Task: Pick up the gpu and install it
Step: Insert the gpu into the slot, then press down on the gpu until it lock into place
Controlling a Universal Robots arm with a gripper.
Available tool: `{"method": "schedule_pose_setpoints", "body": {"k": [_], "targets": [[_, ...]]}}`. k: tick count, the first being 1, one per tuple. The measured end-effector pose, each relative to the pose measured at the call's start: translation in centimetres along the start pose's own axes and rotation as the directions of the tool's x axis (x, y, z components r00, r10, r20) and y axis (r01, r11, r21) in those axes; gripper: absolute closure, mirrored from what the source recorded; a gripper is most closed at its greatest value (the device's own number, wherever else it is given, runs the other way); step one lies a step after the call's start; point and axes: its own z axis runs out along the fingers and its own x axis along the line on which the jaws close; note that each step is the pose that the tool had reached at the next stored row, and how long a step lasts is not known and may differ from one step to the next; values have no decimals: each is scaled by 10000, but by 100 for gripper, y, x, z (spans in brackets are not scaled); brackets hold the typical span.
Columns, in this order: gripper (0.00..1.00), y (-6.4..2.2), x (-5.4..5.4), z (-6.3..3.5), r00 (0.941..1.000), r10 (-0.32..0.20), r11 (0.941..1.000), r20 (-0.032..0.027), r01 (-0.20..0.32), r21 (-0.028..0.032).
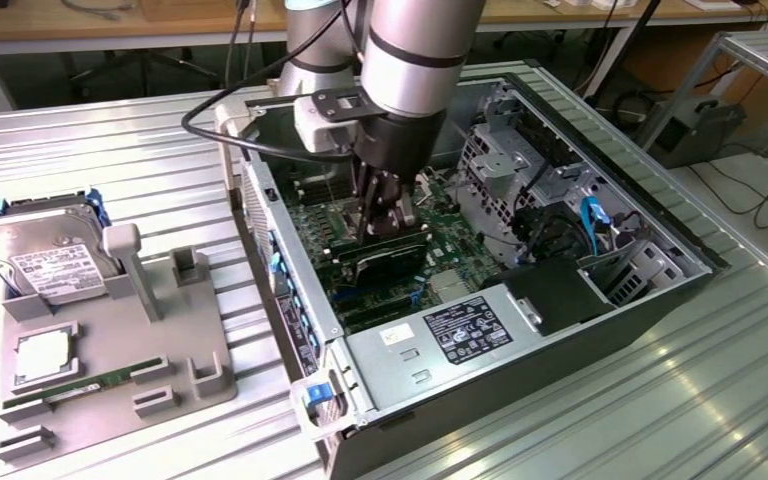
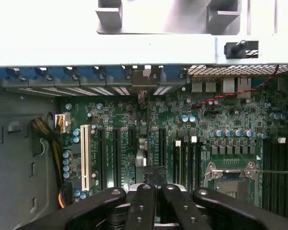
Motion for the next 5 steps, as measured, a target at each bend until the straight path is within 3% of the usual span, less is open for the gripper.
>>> {"method": "schedule_pose_setpoints", "body": {"k": [5], "targets": [[89, 0, 0, -2, 10000, -1, 10000, 23, 1, -1]]}}
